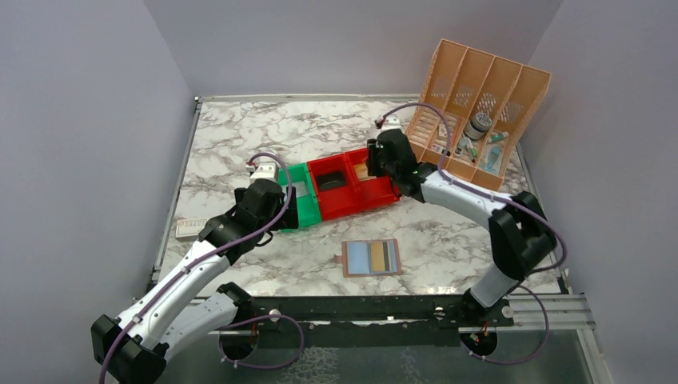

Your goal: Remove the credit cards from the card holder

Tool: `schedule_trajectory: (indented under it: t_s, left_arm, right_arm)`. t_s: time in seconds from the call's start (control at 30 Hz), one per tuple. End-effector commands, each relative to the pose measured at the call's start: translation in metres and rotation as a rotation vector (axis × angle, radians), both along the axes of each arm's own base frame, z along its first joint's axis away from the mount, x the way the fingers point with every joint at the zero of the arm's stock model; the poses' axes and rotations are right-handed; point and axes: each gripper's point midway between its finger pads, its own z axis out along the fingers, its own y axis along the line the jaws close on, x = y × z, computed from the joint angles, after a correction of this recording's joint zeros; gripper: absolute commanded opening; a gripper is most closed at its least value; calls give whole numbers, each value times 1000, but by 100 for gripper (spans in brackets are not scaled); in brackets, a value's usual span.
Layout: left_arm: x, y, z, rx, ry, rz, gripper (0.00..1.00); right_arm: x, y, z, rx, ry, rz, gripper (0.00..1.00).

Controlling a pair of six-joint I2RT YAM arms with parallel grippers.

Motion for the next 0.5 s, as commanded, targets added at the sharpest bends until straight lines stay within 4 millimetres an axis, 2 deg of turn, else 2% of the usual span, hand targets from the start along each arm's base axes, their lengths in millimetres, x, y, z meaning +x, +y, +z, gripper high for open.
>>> schedule_trajectory:
  t_s: [0.0, 0.07, 0.13, 0.17, 0.2, 0.23, 0.27, 0.47]
  left_arm:
    - [1, -2, 6, -27, -28, -11, 99]
    - [1, -2, 8, -33, -38, -10, 99]
    - [0, -1, 12, -43, -50, -10, 99]
    - [-1, -1, 14, -49, -60, -11, 99]
    - [-2, 0, 16, -54, -68, -9, 99]
    - [-2, 0, 19, -60, -78, -8, 99]
    - [-2, 2, 22, -66, -91, -6, 99]
    - [-3, 2, 48, -169, -176, 37, 99]
  right_arm:
    - [-14, -26, 40, 97, -115, -118, 36]
    - [-24, -49, 49, 131, -162, -217, 42]
    - [-35, -72, 55, 158, -202, -307, 55]
    - [-41, -80, 56, 177, -217, -329, 64]
    - [-47, -87, 55, 205, -218, -364, 81]
    - [-53, -94, 54, 235, -214, -400, 92]
    - [-59, -100, 50, 255, -211, -426, 99]
    - [-87, -98, 33, 267, -150, -325, 99]
